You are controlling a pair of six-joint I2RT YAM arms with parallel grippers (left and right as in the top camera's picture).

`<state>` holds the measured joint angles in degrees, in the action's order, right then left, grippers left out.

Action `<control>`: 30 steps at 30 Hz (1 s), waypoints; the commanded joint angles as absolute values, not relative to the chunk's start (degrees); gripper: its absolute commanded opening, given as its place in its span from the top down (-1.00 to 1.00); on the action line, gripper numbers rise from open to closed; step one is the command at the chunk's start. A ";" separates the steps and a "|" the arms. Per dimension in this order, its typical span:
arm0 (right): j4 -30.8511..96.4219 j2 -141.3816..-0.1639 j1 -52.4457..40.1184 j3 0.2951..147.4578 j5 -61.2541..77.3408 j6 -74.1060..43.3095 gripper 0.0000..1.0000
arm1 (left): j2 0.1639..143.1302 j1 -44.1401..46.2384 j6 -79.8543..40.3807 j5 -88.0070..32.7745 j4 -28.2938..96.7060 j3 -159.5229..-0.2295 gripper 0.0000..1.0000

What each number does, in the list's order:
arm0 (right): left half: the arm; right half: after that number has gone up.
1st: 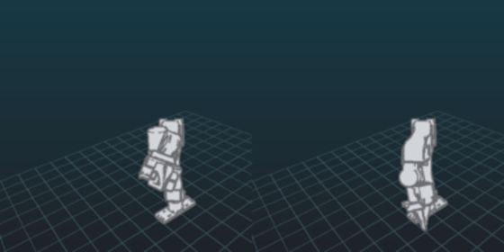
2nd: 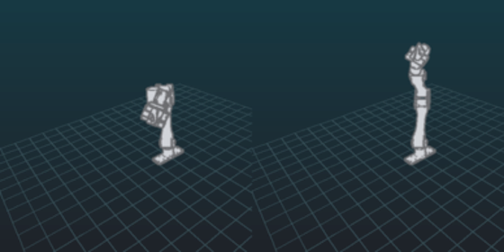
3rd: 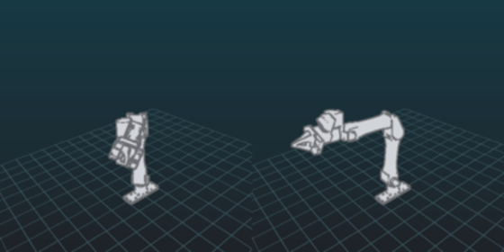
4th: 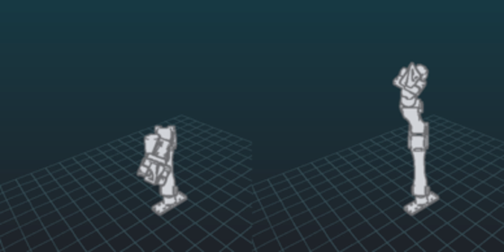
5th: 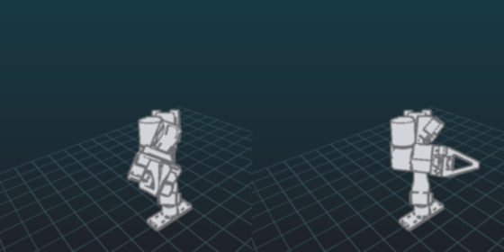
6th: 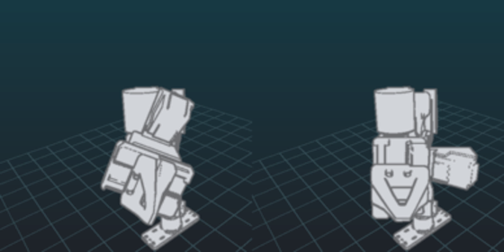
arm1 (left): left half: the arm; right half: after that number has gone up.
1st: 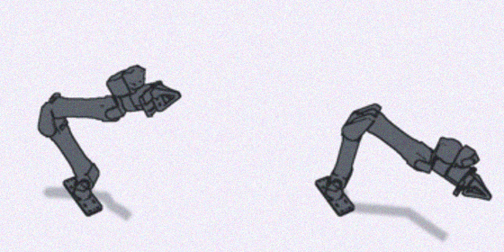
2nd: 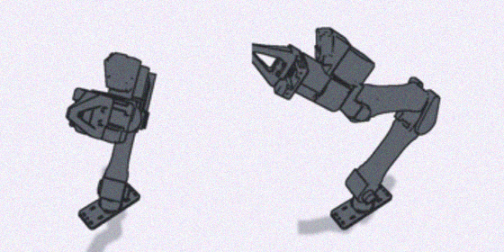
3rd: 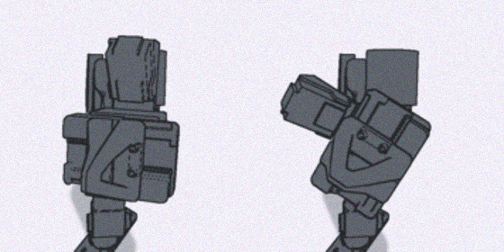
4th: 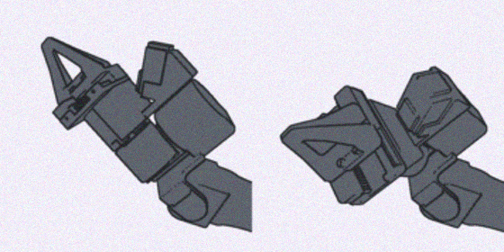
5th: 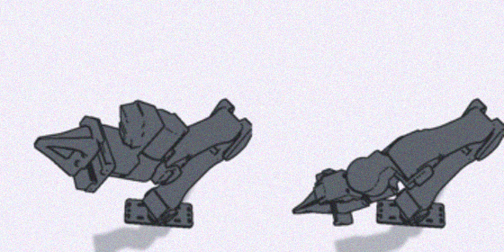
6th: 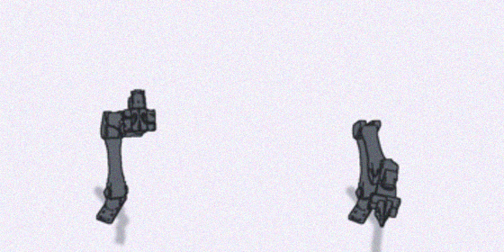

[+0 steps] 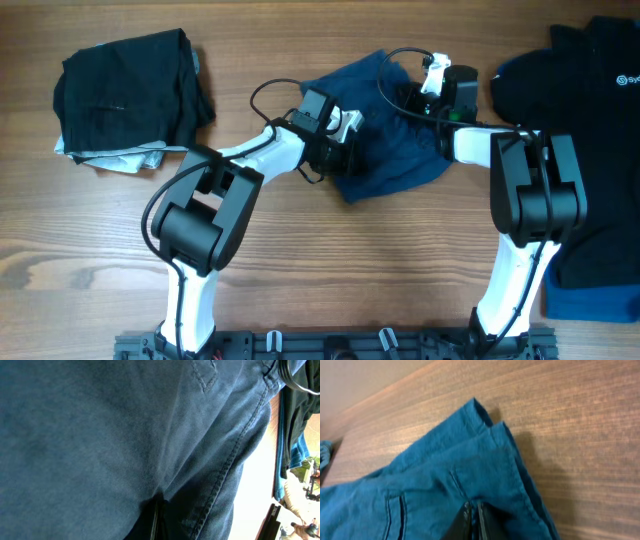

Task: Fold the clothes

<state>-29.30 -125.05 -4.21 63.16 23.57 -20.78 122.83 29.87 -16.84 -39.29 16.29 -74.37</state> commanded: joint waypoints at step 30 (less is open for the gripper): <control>17.67 -107.81 -0.75 58.37 6.37 -20.16 0.90 | 125.69 35.97 -17.43 -28.45 18.35 -75.00 0.92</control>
<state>17.72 -106.74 -0.82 59.20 9.69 -20.32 122.06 36.01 -16.88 -33.32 17.12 -75.22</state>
